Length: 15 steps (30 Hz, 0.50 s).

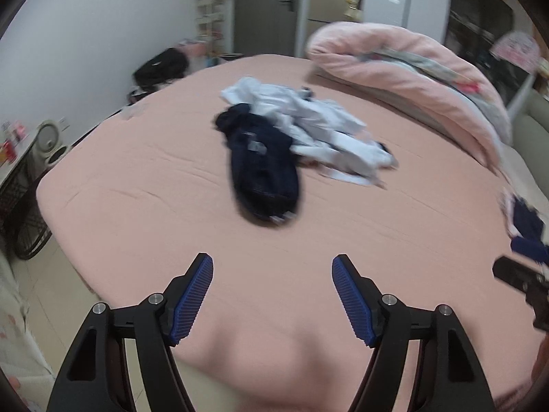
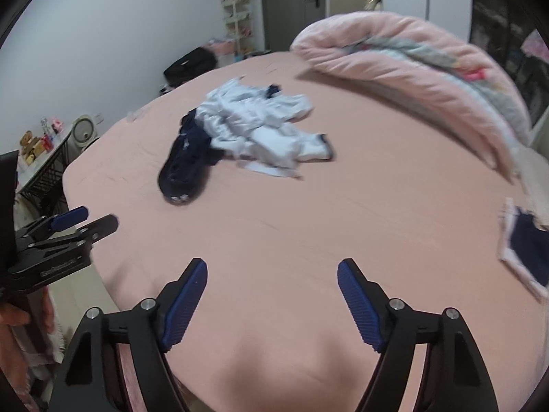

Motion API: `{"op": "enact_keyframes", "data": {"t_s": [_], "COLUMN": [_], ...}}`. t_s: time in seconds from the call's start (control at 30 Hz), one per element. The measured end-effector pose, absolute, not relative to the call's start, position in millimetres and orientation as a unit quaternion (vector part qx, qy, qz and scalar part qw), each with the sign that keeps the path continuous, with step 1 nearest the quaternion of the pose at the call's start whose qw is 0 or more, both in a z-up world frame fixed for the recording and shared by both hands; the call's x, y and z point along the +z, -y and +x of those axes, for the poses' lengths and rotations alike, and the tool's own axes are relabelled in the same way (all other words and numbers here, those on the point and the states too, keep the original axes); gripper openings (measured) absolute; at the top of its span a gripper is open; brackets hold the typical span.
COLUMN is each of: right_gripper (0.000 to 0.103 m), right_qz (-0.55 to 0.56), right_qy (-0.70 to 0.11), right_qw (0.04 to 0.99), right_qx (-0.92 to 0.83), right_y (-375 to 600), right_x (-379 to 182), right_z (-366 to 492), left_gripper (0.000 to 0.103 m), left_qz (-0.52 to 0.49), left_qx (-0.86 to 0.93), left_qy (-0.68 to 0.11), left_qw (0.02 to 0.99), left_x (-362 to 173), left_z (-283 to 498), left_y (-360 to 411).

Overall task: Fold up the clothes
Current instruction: 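Move both tools toward the navy shorts on the clothes pile, then grasp the navy shorts with both grippers and lift them off the pile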

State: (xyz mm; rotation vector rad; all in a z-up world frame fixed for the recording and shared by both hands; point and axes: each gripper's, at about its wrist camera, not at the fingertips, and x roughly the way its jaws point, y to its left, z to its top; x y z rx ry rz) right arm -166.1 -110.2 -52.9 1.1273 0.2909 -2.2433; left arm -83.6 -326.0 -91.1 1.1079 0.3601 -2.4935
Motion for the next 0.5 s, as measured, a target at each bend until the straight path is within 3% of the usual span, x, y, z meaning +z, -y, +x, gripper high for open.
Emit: {"op": "enact_keyframes", "data": {"t_s": [0.43, 0.5], "right_gripper": [0.076, 0.076], "right_qz": [0.466, 0.477], "right_qy": [-0.105, -0.101], "right_qw": [0.337, 0.331], "right_qx": [-0.811, -0.808], "right_y": [265.6, 280.6], "right_x": [-129.7, -146.6], "right_z": [-244.7, -259.2], "left_gripper": [0.071, 0.067], "left_qz": [0.405, 0.402], "left_qx": [-0.878, -0.878], "left_qy": [-0.19, -0.196], "left_qw": [0.169, 0.167], "left_x": [-153.5, -159.8], "left_z": [-160.1, -172.3], "left_y": [412.3, 421.4]}}
